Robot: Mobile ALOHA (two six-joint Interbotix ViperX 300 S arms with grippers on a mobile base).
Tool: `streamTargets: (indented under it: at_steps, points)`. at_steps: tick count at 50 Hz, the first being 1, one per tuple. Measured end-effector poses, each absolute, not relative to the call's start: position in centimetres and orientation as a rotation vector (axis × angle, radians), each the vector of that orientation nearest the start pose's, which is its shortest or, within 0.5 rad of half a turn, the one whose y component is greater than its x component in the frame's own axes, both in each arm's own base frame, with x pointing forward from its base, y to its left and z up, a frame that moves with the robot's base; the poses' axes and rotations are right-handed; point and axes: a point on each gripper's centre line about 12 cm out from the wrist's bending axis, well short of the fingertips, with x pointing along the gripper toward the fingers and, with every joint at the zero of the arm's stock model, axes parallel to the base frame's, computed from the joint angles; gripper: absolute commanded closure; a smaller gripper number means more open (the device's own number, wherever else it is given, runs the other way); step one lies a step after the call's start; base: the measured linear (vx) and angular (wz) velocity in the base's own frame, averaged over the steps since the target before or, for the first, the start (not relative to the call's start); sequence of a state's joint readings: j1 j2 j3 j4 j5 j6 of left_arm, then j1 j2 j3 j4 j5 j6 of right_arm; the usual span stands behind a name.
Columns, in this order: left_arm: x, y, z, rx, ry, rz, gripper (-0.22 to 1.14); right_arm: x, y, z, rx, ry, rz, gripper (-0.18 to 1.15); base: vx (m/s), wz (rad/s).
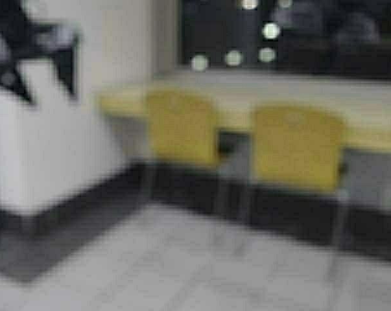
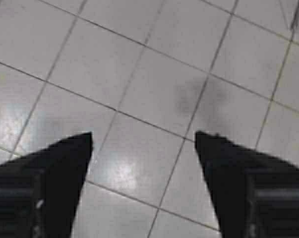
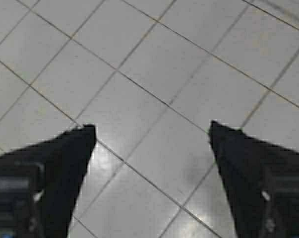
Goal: Push the chairs under the table
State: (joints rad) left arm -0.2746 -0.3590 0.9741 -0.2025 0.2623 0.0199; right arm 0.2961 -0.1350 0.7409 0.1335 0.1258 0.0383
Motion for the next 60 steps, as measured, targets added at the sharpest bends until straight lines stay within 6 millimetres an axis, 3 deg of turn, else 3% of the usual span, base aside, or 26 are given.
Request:
streamTargets:
  at_steps: [10,60]
  points:
    - [26.1,-7.9,16.3,-0.064,0.903,-0.226,-0.04,33.0,10.1,16.9,0.058,0.785,0.225,-0.03,-0.05,-0.29]
    - [25.9,-8.1,16.7,-0.091,0.895,-0.226,-0.04,33.3,10.1,16.3,0.059,0.807,0.219,-0.03,-0.03,-0.41]
